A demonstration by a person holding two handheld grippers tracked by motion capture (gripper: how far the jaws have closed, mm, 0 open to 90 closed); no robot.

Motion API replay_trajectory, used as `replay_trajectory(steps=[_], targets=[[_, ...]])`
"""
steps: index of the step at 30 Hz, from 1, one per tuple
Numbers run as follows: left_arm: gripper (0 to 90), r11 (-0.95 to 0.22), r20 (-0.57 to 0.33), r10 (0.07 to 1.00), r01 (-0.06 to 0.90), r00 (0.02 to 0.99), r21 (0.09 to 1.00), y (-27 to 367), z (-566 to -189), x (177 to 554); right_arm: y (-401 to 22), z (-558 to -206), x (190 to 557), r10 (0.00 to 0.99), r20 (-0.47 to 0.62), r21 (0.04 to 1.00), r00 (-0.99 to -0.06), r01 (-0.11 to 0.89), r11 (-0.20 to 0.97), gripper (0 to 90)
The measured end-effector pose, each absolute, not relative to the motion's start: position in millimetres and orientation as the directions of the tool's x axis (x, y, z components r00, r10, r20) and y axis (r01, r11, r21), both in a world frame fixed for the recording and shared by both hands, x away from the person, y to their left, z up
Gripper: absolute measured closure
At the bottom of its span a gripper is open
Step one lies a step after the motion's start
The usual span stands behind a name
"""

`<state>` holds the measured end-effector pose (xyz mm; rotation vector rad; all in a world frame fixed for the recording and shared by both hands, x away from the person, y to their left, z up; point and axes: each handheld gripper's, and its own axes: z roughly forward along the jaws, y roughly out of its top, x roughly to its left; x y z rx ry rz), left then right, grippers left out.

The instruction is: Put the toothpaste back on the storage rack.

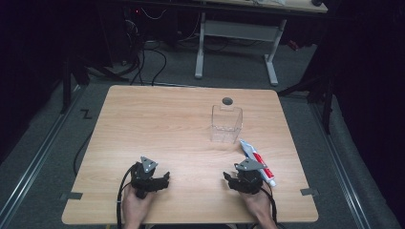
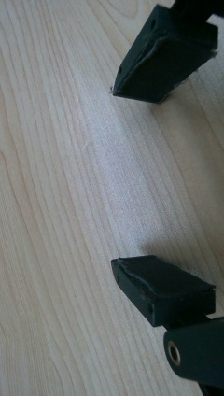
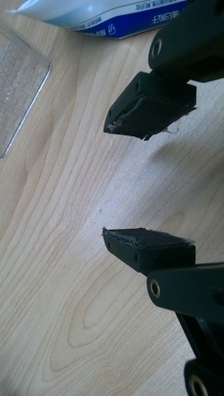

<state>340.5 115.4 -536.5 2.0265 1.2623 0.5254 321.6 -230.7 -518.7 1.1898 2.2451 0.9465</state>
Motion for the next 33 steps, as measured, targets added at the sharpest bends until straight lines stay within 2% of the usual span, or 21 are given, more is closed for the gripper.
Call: replay_trajectory(steps=[10, 20, 33], targets=[[15.1, -0.296, -0.017, 0.894, 0.618, 0.447, 0.728, 115.4, -536.5, 340.5, -241.1, -510.5, 311.6, 0.84, 0.049, 0.78, -0.54, 0.546, 0.306, 42.1], [15.1, -0.295, -0.017, 0.894, 0.618, 0.447, 0.728, 115.4, -536.5, 340.5, -255.3, -508.9, 298.9, 0.849, 0.048, 0.797, -0.527, 0.533, 0.285, 40.3], [15.1, -0.295, -0.017, 0.894, 0.618, 0.447, 0.728, 115.4, -536.6, 340.5, -271.3, -499.4, 291.7, 0.863, 0.036, 0.801, -0.504, 0.531, 0.277, 47.5]])
